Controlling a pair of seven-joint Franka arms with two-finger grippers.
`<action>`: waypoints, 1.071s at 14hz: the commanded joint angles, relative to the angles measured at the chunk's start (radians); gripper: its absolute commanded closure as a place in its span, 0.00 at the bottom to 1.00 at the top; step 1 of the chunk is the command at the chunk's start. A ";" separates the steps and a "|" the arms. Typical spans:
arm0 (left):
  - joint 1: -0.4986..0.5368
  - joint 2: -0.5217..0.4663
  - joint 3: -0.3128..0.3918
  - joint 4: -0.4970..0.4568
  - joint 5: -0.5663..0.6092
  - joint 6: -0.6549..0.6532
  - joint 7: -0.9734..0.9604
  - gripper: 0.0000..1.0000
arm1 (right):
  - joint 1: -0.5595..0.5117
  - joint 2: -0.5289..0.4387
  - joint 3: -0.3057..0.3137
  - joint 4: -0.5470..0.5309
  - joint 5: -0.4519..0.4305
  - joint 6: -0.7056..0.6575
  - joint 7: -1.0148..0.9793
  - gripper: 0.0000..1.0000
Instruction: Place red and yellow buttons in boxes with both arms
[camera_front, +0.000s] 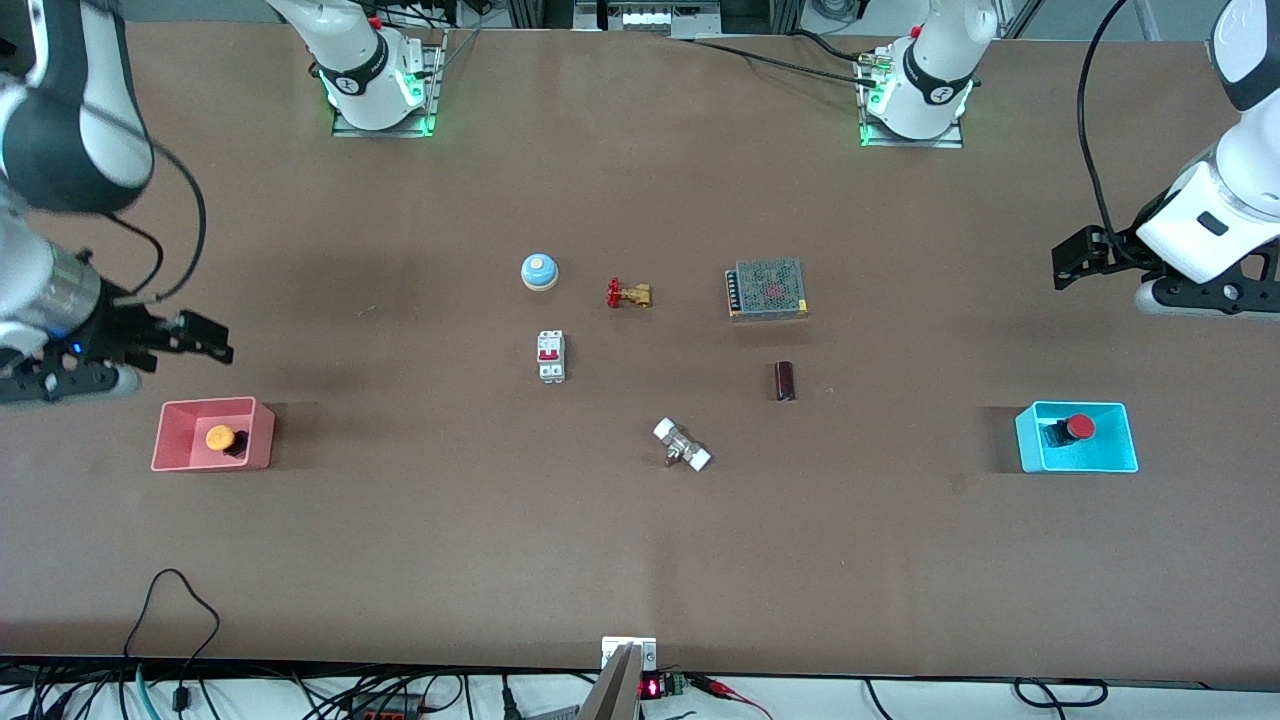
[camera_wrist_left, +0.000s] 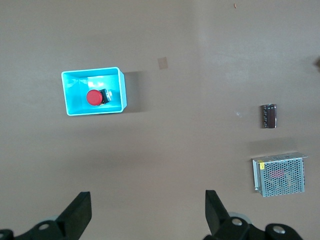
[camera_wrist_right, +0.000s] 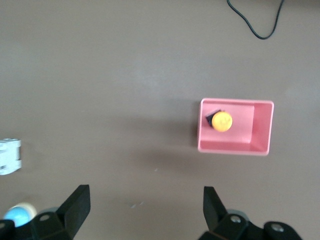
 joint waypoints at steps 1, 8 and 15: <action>0.008 -0.021 -0.006 -0.011 -0.001 -0.010 0.017 0.00 | 0.022 -0.108 -0.007 -0.062 -0.021 -0.030 0.046 0.00; 0.008 -0.021 -0.007 -0.010 -0.001 -0.024 0.017 0.00 | 0.053 -0.170 0.002 -0.056 -0.046 -0.111 0.035 0.00; 0.008 -0.021 -0.007 -0.010 -0.001 -0.026 0.017 0.00 | 0.057 -0.167 -0.004 -0.016 -0.037 -0.169 0.041 0.00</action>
